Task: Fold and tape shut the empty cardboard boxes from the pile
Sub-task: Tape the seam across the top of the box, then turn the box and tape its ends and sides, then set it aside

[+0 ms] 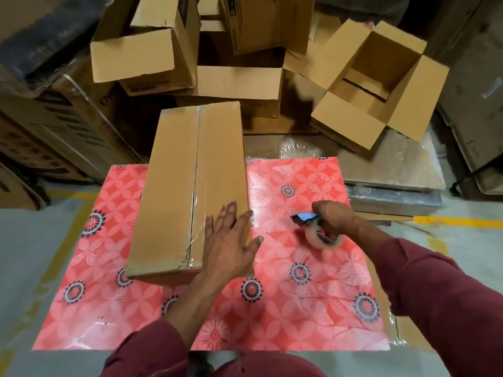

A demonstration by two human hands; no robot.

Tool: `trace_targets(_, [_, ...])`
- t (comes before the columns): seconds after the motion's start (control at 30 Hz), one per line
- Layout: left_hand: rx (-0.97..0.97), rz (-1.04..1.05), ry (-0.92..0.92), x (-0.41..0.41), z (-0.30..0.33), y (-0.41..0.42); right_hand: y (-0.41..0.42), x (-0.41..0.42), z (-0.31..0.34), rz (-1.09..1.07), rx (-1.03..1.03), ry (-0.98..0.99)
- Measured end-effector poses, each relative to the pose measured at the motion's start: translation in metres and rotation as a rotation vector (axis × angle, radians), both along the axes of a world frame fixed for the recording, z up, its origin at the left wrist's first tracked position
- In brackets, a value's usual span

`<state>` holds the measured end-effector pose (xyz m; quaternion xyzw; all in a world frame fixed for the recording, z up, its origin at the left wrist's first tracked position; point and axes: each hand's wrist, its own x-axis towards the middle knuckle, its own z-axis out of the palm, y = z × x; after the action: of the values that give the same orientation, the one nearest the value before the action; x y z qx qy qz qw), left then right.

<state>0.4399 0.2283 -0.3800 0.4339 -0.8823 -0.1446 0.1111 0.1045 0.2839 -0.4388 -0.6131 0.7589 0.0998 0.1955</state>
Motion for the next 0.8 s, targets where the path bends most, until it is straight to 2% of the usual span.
trace_targets(0.1, [0.135, 0.060, 0.296, 0.005, 0.014, 0.003, 0.008, 0.021, 0.025, -0.003, -0.177, -0.072])
trace_targets(0.2, [0.263, 0.227, 0.540, 0.014, 0.040, 0.011, 0.015, 0.052, 0.069, 0.004, -0.322, -0.156])
trace_targets(0.23, [0.386, 0.309, 0.619, 0.017, 0.049, 0.011, 0.016, 0.065, 0.088, 0.021, -0.373, -0.178])
trace_targets(0.33, [0.977, 0.578, 0.935, 0.030, 0.074, 0.014, 0.013, 0.109, 0.146, 0.087, -0.558, -0.156])
trace_targets(0.4, [1.231, 0.615, 1.039, 0.043, 0.089, 0.014, 0.006, 0.140, 0.179, 0.195, -0.661, -0.076])
trace_targets(0.47, [1.413, 0.544, 1.126, 0.058, 0.099, 0.012, 0.000, 0.174, 0.207, 0.293, -0.707, -0.042])
trace_targets(0.57, [1.540, 0.468, 1.215, 0.084, 0.111, 0.003, -0.009, 0.216, 0.232, 0.359, -0.675, -0.057])
trace_targets(0.8, [1.613, 0.607, 1.355, 0.148, 0.120, -0.015, -0.036, 0.289, 0.239, 0.470, -0.600, 0.037])
